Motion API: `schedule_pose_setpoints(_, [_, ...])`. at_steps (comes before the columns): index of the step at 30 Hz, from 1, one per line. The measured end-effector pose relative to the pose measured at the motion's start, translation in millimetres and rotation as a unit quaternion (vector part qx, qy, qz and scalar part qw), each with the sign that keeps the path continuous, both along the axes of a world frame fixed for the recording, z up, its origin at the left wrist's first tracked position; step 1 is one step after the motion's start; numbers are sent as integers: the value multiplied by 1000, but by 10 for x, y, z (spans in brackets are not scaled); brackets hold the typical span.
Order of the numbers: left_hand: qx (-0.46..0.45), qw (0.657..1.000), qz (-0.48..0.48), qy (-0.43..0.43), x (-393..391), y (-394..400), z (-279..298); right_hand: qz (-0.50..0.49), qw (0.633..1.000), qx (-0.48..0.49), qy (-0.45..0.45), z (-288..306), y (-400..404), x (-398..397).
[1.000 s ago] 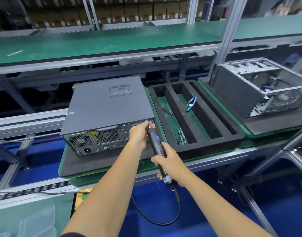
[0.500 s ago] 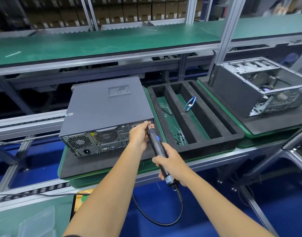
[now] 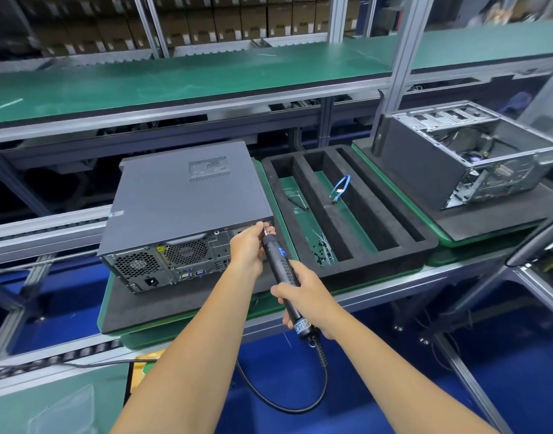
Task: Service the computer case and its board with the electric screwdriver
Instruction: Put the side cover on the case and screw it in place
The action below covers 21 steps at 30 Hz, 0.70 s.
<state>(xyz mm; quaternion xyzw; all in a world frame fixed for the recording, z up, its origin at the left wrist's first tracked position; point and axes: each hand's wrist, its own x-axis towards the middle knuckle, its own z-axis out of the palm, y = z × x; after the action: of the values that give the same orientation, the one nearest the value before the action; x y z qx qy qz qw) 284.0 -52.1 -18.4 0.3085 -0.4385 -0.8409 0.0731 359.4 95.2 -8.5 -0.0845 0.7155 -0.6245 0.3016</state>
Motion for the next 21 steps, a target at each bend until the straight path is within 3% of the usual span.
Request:
schedule_pose_setpoints(11, [24,1000,10,-7,8,14,65,7,999,43,25,-46,-4,-42])
schedule_pose_setpoints(21, [-35,999,-11,16,-14,-22,55,5,999,22,34,-66,21,-87])
